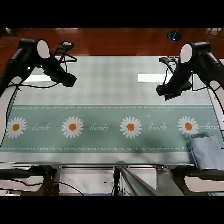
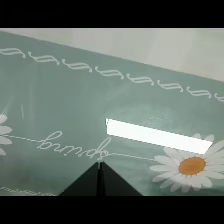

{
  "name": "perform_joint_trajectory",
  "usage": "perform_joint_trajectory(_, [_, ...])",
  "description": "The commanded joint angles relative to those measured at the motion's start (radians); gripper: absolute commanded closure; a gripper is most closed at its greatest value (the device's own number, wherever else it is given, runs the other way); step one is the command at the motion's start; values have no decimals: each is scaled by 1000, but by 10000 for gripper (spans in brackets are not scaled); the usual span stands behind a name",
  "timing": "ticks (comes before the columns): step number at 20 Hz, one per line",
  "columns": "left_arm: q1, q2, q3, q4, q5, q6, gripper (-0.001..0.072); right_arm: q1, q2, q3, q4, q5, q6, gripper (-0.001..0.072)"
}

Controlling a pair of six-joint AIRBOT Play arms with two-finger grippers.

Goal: Fold the shirts.

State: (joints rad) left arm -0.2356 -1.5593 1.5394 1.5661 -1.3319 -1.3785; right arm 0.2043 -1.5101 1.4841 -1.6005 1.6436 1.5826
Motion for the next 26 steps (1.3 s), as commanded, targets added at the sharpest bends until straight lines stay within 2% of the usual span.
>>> perform_joint_trajectory(1, [-27, 0, 1, 45, 4, -22, 330, 5, -1, 3, -5, 13, -1, 620])
perform_joint_trajectory(6, [-27, -4, 1, 45, 5, -22, 330, 5, -1, 3, -6, -53, -1, 621])
perform_joint_trajectory(12, [-27, -7, 1, 45, 5, -22, 330, 4, -1, 3, -5, -307, -24, 619])
perform_joint_trajectory(26, [-27, -7, 1, 45, 5, -22, 330, 5, -1, 3, -6, -331, -24, 620])
